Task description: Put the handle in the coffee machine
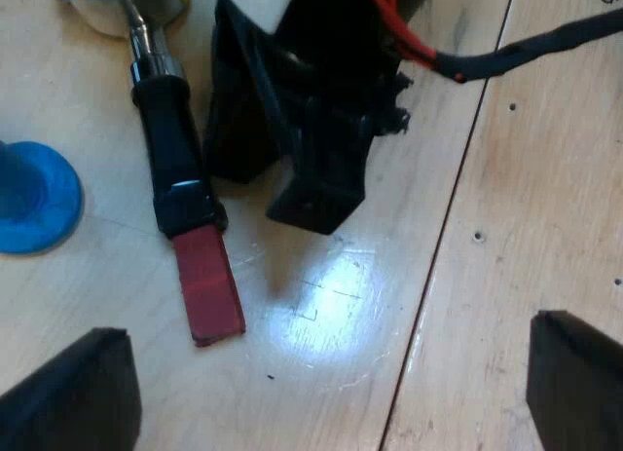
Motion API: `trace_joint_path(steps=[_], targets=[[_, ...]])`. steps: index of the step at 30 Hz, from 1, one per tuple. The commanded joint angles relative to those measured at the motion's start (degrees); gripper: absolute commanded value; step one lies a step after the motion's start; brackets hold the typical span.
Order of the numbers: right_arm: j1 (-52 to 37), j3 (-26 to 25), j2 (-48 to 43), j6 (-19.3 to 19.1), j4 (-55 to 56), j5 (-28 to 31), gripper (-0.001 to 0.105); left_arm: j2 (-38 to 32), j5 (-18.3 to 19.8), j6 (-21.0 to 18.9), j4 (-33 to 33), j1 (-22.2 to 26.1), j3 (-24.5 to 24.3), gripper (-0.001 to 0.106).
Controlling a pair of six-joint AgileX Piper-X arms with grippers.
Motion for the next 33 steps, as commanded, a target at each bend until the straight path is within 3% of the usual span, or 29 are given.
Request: trace_joint_path(steps=[1, 8, 15, 17, 19, 20, 22, 25, 28, 33], targets=[[0.16, -0.41, -3.3, -0.9, 2.46, 1.66, 0.0, -0.26, -0.62, -0.32, -0.22, -0.36, -0.27, 0.082], [0.16, -0.61, -10.08, -1.12, 14.53, 8.23, 0.0, -0.26, -0.62, -0.42, -2.38, -0.36, -0.27, 0.082], [0.16, -2.46, -17.69, -9.79, 23.32, 14.58, 0.001, -0.26, 0.48, -0.53, -3.27, -0.36, -0.27, 0.082], [0.16, -3.16, -18.87, -11.61, 24.43, 15.78, 0.009, -0.26, 0.96, -0.68, -3.27, -0.36, -0.27, 0.082], [0.16, -4.45, -20.36, -13.44, 25.92, 16.65, 0.026, -0.26, 1.2, -0.8, -3.27, -0.36, -0.27, 0.082], [0.16, -4.66, -20.64, -13.72, 26.39, 16.79, 0.03, -0.26, 1.2, -0.8, -3.27, -0.36, -0.27, 0.082], [0.16, -6.14, -21.22, -16.88, 27.69, 17.08, 0.051, -0.26, 1.19, -0.79, -3.27, -0.36, -0.27, 0.082], [0.16, -8.07, -21.21, -19.95, 29.52, 17.5, 0.067, -0.26, 1.19, -0.79, -3.27, -0.36, -0.27, 0.082], [-0.19, -9.01, -21.21, -22.94, 29.74, 17.39, 0.077, -0.26, 1.19, -0.79, -3.27, -0.36, -0.27, 0.082], [-3.35, -9.0, -20.38, -25.03, 29.6, 11.8, 0.078, -0.26, 1.19, -0.79, -3.27, -0.36, -0.27, 0.082]])
